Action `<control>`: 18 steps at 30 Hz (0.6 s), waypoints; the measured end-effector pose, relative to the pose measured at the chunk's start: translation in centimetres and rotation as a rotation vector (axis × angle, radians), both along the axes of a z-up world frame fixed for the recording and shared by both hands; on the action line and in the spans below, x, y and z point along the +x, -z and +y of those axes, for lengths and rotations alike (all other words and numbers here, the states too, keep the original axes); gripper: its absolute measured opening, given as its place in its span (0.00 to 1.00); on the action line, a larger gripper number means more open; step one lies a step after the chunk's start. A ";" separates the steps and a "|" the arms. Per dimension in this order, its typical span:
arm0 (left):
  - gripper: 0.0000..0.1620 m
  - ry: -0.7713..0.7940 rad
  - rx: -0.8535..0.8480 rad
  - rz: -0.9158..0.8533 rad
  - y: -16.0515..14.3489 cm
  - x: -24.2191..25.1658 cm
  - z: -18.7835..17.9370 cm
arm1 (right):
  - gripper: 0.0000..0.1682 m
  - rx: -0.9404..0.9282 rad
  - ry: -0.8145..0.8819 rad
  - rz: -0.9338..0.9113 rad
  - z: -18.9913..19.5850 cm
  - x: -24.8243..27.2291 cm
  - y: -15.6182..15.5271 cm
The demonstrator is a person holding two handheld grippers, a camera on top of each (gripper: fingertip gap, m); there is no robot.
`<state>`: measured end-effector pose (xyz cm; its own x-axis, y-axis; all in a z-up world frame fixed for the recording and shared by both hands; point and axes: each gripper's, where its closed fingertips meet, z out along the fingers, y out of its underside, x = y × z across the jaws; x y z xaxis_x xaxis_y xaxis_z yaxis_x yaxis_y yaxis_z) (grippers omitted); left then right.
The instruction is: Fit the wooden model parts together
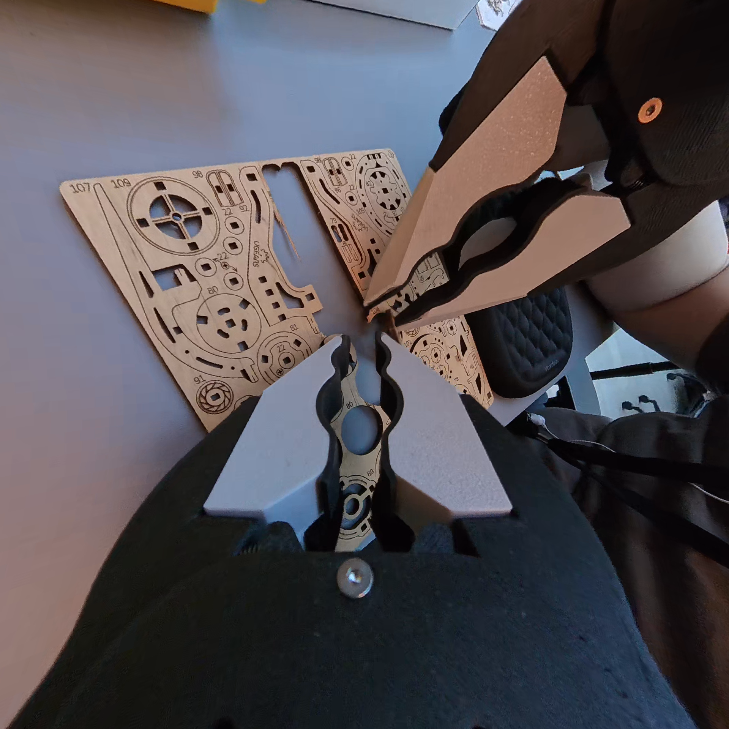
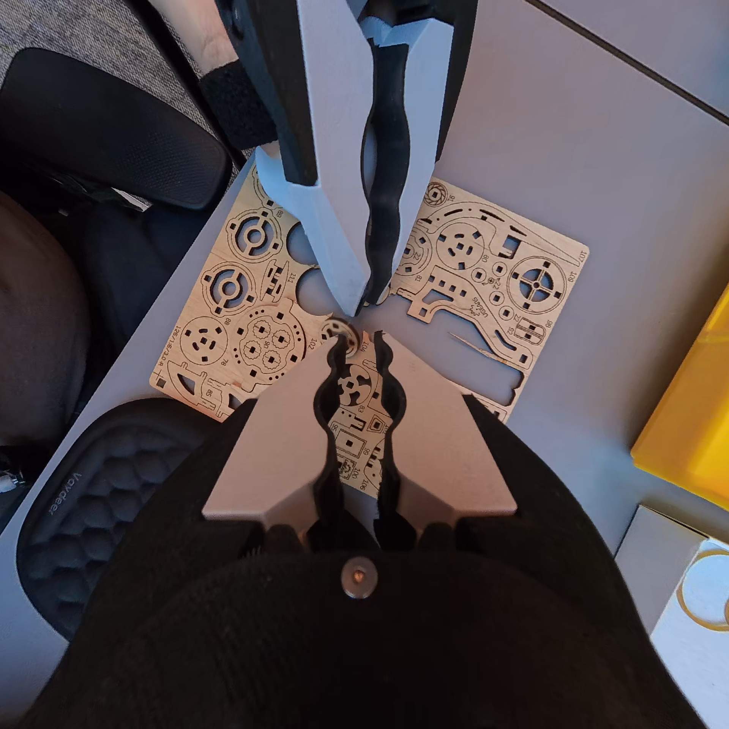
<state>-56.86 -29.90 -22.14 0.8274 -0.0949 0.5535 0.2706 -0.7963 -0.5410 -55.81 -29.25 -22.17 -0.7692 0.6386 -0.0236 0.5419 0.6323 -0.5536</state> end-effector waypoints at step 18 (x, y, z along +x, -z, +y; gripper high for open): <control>0.04 -0.019 0.039 0.023 -1.3 -0.7 0.1 | 0.08 -0.074 0.046 0.039 0.7 -0.6 -1.1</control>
